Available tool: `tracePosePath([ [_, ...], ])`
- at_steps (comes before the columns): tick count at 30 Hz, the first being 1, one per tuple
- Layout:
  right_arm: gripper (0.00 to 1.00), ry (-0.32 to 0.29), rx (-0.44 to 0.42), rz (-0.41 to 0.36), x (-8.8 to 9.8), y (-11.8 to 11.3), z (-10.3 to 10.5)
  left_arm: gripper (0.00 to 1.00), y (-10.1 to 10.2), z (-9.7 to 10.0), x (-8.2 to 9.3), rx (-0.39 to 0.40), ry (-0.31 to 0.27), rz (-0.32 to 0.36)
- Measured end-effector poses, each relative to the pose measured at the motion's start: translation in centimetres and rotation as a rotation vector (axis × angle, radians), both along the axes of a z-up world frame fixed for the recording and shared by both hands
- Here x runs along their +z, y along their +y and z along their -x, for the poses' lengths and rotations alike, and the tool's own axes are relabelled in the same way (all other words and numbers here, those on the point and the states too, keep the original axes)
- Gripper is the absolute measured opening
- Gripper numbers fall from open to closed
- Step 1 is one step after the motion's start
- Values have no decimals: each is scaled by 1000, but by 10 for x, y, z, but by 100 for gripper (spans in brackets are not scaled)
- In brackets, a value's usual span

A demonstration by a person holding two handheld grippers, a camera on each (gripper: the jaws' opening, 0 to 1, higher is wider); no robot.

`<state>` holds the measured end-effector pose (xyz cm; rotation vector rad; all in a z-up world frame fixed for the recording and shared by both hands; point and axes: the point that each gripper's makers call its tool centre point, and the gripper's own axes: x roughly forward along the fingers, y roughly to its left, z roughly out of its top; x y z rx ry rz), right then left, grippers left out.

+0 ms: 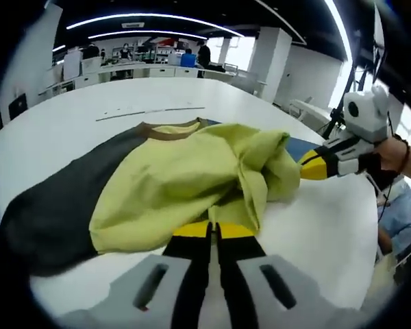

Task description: Fold the garment on the visible template until the final outline fits inside the template.

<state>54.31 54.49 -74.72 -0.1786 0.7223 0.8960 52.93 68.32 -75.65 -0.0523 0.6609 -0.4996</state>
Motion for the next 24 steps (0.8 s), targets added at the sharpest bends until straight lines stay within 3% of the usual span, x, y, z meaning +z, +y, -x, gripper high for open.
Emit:
tracePosePath([
  [10,0,66,15,-21,12,-10,28,0,14,23,26,17,-29,10],
  [24,0,138,-51,-50,27,-32,65,0,58,69,60,76,-75,-17],
])
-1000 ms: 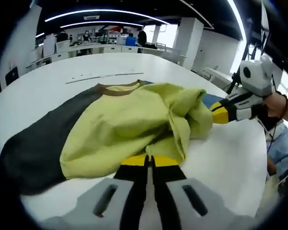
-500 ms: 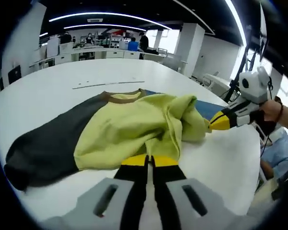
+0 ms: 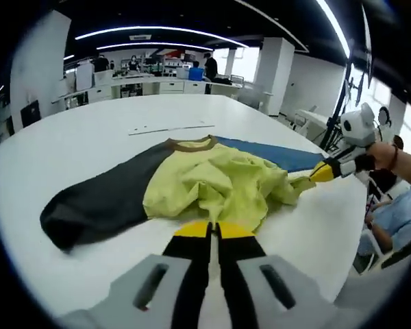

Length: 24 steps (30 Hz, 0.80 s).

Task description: Fold the garment on the visible template until the final outline fits inside the template.

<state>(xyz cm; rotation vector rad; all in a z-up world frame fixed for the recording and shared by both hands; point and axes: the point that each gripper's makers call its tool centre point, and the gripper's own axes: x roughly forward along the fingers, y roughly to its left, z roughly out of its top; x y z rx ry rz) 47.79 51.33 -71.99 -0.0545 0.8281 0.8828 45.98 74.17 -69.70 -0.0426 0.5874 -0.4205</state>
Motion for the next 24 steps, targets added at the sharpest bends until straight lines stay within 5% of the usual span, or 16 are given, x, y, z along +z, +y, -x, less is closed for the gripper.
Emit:
tracePosePath([
  [13,0,55,-52,-11,9,-18,34,0,24,37,15,38,-6,-20],
  [24,0,90,-71,73,-1,-37,68,0,34,76,8,48,47,-52],
])
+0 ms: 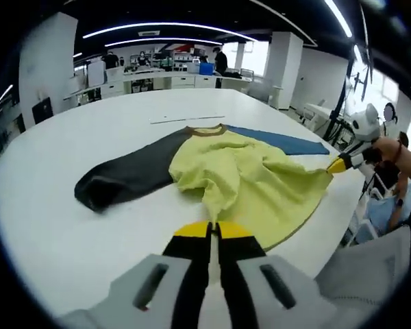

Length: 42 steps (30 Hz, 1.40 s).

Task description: Fold the garment on the visible template until the final outline fits inside the template.

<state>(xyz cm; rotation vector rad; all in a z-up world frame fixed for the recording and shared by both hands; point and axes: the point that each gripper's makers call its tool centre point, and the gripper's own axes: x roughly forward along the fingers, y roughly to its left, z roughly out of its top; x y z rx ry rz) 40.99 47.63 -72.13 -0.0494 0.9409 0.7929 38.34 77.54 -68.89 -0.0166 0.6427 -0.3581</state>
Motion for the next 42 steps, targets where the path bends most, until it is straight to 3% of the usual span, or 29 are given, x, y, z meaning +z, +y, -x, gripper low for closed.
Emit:
tracePosePath([
  [9,0,30,-34,2,-5,-7,16,0,3,30,-7,37,36,25],
  [15,0,65,-44,14,-10,-10,31,0,14,39,-10,36,56,9],
  [21,0,108,-65,26,-25,-17,49,0,26,49,-22,24,99,-67],
  [25,0,133,-122,7,-30,-25,54,0,24,55,-28,4,123,-76],
  [32,0,145,-186,9,-36,-35,58,0,20,69,-43,-19,187,-97],
  [34,0,153,-179,16,-39,-33,63,0,21,74,-47,-28,206,-134],
  [39,0,134,-177,92,-50,-41,65,0,18,81,-52,-32,234,-131],
  [42,0,127,-181,100,-50,-42,64,0,14,86,-53,-39,246,-136],
])
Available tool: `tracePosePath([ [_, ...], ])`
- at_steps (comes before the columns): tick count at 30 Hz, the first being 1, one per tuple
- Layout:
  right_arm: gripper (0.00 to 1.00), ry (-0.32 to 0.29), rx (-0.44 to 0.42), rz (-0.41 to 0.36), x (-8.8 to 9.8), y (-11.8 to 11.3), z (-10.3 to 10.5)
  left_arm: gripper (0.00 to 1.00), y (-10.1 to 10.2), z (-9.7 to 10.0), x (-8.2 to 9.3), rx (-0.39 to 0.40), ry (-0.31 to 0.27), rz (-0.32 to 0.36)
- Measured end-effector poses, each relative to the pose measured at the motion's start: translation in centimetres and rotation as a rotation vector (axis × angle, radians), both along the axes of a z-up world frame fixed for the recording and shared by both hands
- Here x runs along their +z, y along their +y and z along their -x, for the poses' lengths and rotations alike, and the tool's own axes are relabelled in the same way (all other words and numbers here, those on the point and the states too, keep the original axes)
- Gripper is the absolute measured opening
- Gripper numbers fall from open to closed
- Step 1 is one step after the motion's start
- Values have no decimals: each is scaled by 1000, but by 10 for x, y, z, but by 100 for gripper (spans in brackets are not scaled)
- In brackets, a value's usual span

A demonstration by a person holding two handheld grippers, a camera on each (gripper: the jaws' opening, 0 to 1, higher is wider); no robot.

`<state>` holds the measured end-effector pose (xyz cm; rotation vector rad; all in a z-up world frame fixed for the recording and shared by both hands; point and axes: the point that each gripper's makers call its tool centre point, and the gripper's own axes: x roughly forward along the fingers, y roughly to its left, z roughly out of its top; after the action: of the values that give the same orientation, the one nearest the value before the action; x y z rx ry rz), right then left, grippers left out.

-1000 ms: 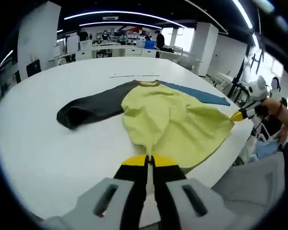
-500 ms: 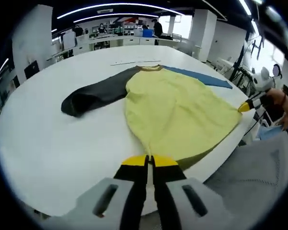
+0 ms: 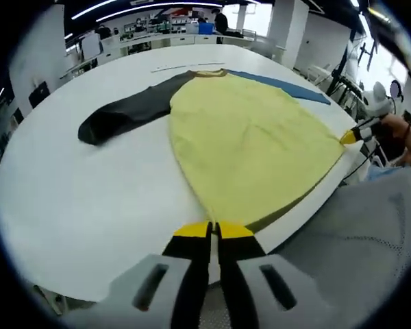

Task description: Fold the garment on the visible template until the final outline fits inside the template.

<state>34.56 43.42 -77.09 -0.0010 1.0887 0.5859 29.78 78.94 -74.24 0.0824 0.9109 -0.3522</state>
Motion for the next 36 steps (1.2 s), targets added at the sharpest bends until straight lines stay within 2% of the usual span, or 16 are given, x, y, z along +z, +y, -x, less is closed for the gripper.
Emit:
tracePosePath([
  [7,0,6,23,3,2,-1,5,0,3,5,-4,-22,14,-32],
  [12,0,17,17,-7,0,-1,8,0,7,7,-10,17,30,-31],
  [22,0,15,29,-8,-3,-1,8,0,9,8,-14,50,38,11],
  [25,0,16,30,-43,-2,2,9,2,8,8,-14,43,41,22],
  [29,1,12,23,-46,-2,1,9,15,9,5,-9,41,13,30],
  [32,12,6,9,-69,0,2,9,23,11,1,-4,58,-4,40],
  [36,29,-11,-15,-124,9,5,6,38,8,-9,7,69,-55,75],
])
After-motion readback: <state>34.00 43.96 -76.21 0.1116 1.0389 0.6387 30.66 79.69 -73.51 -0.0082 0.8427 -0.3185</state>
